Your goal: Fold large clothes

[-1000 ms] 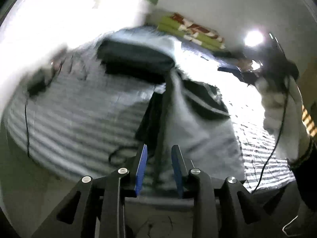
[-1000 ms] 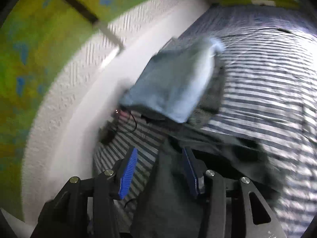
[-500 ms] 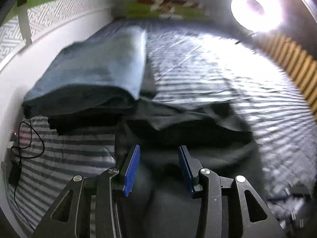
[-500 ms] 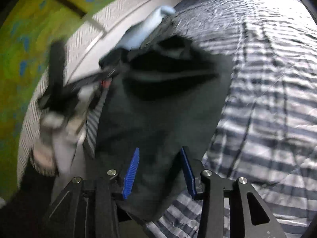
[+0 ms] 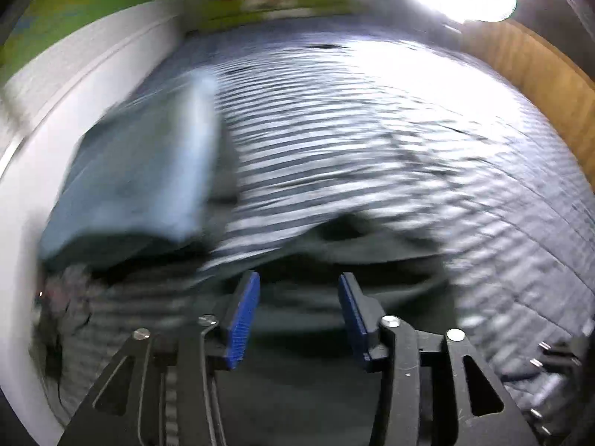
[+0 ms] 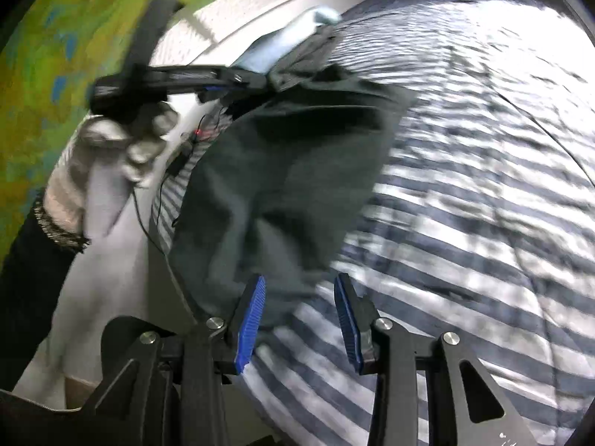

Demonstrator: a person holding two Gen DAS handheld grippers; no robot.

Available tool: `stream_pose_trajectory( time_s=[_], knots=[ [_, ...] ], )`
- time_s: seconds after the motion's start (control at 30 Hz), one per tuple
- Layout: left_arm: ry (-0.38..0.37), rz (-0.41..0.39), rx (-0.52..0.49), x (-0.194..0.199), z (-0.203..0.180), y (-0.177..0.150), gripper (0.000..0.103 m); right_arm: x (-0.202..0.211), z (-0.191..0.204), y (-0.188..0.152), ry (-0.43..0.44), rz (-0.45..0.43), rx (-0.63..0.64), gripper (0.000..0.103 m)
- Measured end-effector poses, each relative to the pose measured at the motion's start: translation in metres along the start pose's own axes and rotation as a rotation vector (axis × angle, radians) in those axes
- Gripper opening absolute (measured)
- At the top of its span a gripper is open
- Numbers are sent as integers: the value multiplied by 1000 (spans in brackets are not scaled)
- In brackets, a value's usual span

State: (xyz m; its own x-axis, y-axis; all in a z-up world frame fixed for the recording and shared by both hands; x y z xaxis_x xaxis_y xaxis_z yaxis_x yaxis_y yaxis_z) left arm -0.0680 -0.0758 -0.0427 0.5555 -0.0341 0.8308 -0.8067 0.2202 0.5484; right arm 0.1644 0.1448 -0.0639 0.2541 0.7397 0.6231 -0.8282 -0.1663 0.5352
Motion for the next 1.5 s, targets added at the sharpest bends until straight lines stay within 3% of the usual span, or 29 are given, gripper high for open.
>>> stream_pose_trajectory(
  time_s=[0.13,0.23,0.33,0.4,0.53,0.7,0.93,1.13,1.17,1.2,1.23,1.5],
  knots=[
    [-63,73,-127,-35,-66,27,56,11,-26,-11,37,11,-118,35],
    [-106,171,-153,-64,-97,34,55,17,-24,-17,53,11,-115,35],
    [-37,235,-219,-89,-105,28,56,18,-10,-18,39,-8,-48,35],
    [-37,259,-208,-95,-105,27,55,16,-3,-19,48,-9,-24,35],
    [-37,270,-176,-97,-100,26,53,-4,8,-16,57,17,8,35],
    [-48,261,-182,-94,-100,21,38,-25,33,-16,94,45,46,35],
    [-95,263,-144,-95,-95,27,38,-54,60,-16,32,72,169,35],
    [-106,263,-142,-99,-98,31,39,-59,68,-11,14,54,194,13],
    [-109,261,-150,-100,-100,31,34,-60,69,-10,8,51,199,11],
    [-106,256,-166,-100,-102,30,11,-61,70,-9,-5,48,206,9],
    [-98,257,-179,-102,-104,29,3,-62,68,-10,-11,47,207,9],
    [-33,193,-196,-97,-107,35,2,-53,76,-21,-36,17,254,7]
  ],
)
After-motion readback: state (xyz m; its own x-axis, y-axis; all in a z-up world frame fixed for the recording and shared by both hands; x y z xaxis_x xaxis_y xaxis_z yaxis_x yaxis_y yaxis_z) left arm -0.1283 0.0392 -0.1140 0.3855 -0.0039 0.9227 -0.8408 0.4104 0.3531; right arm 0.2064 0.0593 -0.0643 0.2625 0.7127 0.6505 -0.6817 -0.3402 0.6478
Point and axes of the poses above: each gripper's, at about its wrist camera, not at the fingertips, and x roughly against the way its jaws point, z to its left, y to its top, the point moved 7 cm from there along -x, roughly the way its jaws point, and after that the axes turned 5 degrees about -z, right-handed, at the moved point
